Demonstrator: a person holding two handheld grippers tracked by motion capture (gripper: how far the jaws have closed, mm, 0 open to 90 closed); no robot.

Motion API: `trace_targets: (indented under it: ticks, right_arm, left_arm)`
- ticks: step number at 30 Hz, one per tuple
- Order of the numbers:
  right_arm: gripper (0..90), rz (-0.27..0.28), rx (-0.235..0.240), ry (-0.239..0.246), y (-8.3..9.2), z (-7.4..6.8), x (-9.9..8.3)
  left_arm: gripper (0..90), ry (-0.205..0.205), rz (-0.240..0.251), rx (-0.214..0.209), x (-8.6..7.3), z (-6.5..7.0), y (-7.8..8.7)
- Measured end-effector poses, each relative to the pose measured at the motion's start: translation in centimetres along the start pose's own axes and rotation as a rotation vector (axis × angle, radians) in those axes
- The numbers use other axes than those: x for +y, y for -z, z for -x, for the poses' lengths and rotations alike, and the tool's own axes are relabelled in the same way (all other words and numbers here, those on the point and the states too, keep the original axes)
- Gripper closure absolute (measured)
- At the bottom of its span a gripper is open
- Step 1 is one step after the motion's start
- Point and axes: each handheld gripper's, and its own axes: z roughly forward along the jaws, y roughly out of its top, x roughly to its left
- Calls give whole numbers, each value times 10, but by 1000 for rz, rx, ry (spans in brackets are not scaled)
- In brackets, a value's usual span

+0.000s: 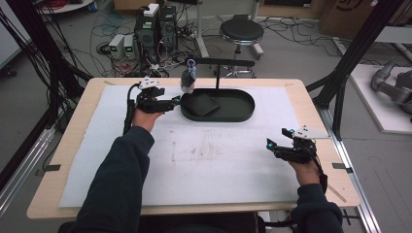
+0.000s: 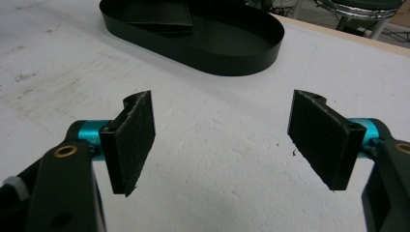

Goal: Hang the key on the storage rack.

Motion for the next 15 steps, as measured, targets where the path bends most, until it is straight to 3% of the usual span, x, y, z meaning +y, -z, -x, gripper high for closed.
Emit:
trace_targets:
  ticks: [5,9,15]
  right_arm:
    - [253,-1,5,10,-1,-1,1]
    - [248,-9,2,20,-2,-3,1]
    - [246,-12,-4,36,-3,-6,2]
  left_arm:
    - [241,-31,54,-6,-9,6,24]
    - [241,-36,98,-11,-25,11,45]
    - [241,-48,124,-16,-48,18,67]
